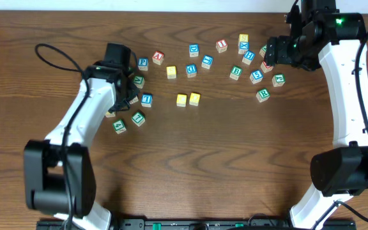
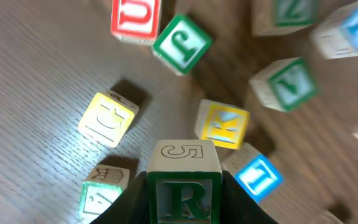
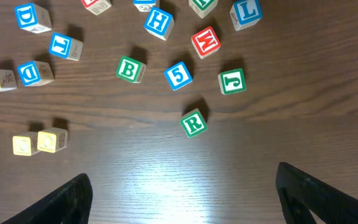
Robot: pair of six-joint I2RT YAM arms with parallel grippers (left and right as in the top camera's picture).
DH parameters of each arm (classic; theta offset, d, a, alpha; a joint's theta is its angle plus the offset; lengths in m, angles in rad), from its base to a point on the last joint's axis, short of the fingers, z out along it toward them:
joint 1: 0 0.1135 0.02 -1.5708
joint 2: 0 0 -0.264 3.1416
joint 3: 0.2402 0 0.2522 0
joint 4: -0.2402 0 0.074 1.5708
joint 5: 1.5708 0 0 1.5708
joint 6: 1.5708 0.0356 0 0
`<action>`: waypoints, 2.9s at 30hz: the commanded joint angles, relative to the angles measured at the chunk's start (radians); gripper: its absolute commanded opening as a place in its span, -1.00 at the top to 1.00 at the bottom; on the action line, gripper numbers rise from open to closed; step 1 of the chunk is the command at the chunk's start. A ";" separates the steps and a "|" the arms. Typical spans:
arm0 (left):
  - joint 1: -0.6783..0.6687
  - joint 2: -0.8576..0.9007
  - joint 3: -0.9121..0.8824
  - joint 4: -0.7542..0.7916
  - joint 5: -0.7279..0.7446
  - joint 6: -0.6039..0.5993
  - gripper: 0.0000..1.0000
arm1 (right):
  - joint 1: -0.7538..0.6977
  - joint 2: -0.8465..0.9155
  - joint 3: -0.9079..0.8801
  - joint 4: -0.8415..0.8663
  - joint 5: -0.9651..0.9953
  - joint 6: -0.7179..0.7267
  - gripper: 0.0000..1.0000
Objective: Spell out CORL
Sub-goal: 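Carry the R block and lower it right of the O block, then open the left gripper and retract the left arm to the upper left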
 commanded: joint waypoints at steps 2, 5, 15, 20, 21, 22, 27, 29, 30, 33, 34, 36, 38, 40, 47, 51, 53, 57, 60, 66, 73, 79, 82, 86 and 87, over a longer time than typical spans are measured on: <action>-0.041 -0.085 0.012 -0.003 -0.002 0.064 0.51 | 0.004 0.003 0.000 0.000 0.002 0.011 -0.78; -0.090 -0.100 0.021 -0.002 -0.002 0.066 0.51 | 0.004 0.003 0.000 0.000 0.002 0.011 -0.78; -0.315 -0.097 0.024 0.142 -0.023 0.121 0.51 | 0.004 0.003 0.000 -0.011 0.077 0.008 -0.89; -0.414 -0.091 0.024 0.204 -0.060 0.126 0.51 | 0.004 0.003 0.000 -0.014 0.077 0.008 -0.92; -0.430 -0.088 0.024 0.214 -0.061 0.133 0.51 | 0.004 0.003 0.000 -0.015 0.077 0.008 -0.93; -0.443 -0.082 0.024 0.223 -0.063 0.133 0.51 | 0.004 0.003 0.000 -0.018 0.076 0.008 -0.93; -0.509 -0.021 0.029 0.288 -0.063 0.144 0.51 | 0.004 0.003 0.000 -0.031 0.076 0.008 -0.93; -0.533 0.019 0.042 0.311 -0.063 0.148 0.51 | 0.004 0.003 0.000 -0.037 0.076 0.008 -0.93; -0.544 0.041 0.056 0.315 -0.063 0.157 0.51 | 0.004 0.003 0.000 -0.039 0.076 0.008 -0.93; -0.575 0.111 0.116 0.309 -0.067 0.201 0.51 | 0.004 0.003 0.000 -0.047 0.076 0.008 -0.93; -0.586 0.140 0.143 0.296 -0.087 0.212 0.51 | 0.004 0.003 0.000 -0.053 0.076 0.008 -0.93; -0.596 0.167 0.170 0.277 -0.114 0.219 0.51 | 0.004 0.003 0.000 -0.060 0.076 0.008 -0.93; -0.596 0.182 0.173 0.277 -0.118 0.226 0.51 | 0.004 0.003 0.000 -0.067 0.077 0.008 -0.93; -0.594 0.195 0.173 0.272 -0.128 0.234 0.51 | 0.004 0.003 0.000 -0.069 0.077 0.008 -0.93; -0.594 0.241 0.173 0.301 -0.137 0.264 0.51 | 0.005 0.003 0.000 -0.070 0.076 0.008 -0.94; -0.594 0.276 0.173 0.311 -0.133 0.264 0.51 | 0.004 0.003 0.000 -0.071 0.076 0.008 -0.94; -0.594 0.285 0.173 0.309 -0.133 0.264 0.51 | 0.004 0.003 0.000 -0.071 0.076 0.008 -0.94; -0.594 0.294 0.173 0.312 -0.133 0.263 0.51 | 0.004 0.003 0.000 -0.071 0.076 0.008 -0.94; -0.594 0.299 0.173 0.323 -0.134 0.263 0.51 | 0.005 0.003 0.000 -0.071 0.076 0.008 -0.95; -0.594 0.320 0.173 0.333 -0.133 0.262 0.50 | 0.004 0.003 0.000 -0.071 0.076 0.008 -0.95; -0.594 0.322 0.173 0.334 -0.134 0.259 0.50 | 0.004 0.003 0.000 -0.071 0.077 0.008 -0.95; -0.594 0.322 0.173 0.335 -0.134 0.259 0.28 | 0.004 0.003 0.000 -0.071 0.077 0.008 -0.96; -0.594 0.322 0.173 0.335 -0.134 0.259 0.20 | 0.004 0.003 0.000 -0.071 0.077 0.008 -0.96; -0.594 0.322 0.173 0.344 -0.134 0.259 0.17 | 0.003 0.003 0.000 -0.071 0.077 0.007 -0.96; -0.594 0.322 0.173 0.346 -0.134 0.259 0.17 | 0.004 0.003 0.000 -0.071 0.077 0.007 -0.96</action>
